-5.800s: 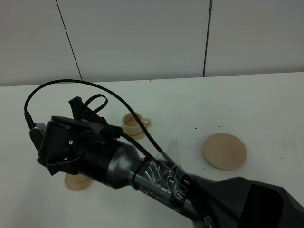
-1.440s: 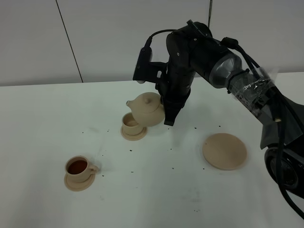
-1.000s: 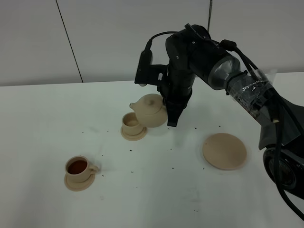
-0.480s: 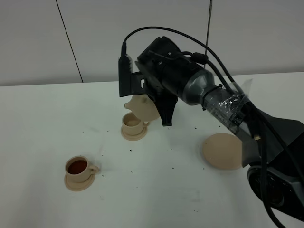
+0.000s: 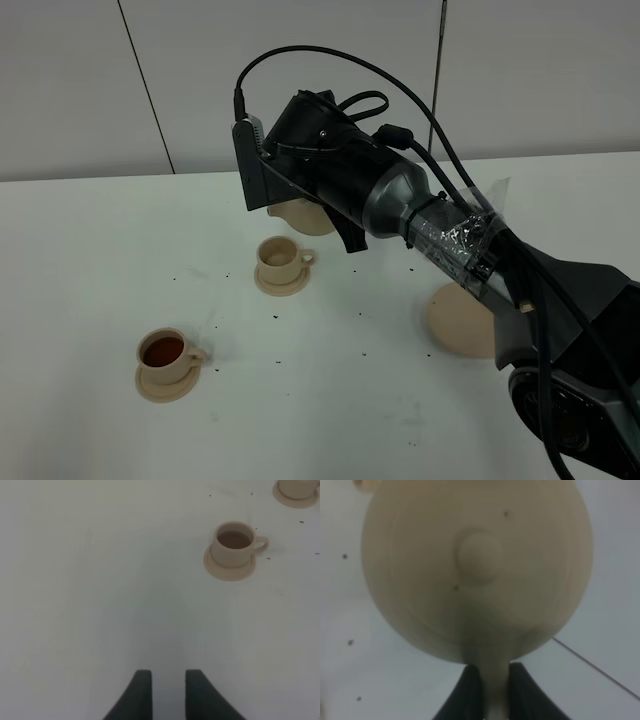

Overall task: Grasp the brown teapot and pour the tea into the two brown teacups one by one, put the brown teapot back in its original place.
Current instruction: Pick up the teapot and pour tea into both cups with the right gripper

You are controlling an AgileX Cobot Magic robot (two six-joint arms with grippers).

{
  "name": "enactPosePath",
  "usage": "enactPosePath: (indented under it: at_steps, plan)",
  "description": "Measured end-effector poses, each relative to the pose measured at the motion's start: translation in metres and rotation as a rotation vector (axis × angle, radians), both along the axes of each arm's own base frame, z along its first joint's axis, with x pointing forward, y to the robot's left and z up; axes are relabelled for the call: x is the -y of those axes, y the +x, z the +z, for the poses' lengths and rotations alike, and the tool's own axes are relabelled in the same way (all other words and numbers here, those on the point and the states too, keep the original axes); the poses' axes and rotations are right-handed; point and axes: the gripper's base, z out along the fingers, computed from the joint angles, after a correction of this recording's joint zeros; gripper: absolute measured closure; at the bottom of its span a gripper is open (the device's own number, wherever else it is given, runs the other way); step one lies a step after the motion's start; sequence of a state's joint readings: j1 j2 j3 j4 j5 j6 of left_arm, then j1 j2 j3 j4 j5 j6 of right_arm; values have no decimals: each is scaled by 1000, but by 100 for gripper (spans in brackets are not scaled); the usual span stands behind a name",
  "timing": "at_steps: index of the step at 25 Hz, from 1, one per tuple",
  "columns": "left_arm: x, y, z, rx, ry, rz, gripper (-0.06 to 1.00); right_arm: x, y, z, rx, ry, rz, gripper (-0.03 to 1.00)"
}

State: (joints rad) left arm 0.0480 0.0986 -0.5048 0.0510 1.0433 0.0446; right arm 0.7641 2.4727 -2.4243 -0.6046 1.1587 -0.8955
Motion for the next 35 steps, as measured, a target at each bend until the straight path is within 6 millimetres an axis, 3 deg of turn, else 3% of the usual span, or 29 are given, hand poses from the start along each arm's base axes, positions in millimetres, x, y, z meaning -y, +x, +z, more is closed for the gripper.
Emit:
enactPosePath:
  at_steps: [7,17,28,35]
  plan:
    - [0,0,0,0,0,0,71,-5,-7,-2,0,-54,-8,87]
    - [0,0,0,0,0,0,71,-23,-18,-23,6,-123,31,87]
    - [0,0,0,0,0,0,71,-20,-14,-19,78,-178,12,87]
    - [0,0,0,0,0,0,71,-24,-15,-29,76,-202,20,87]
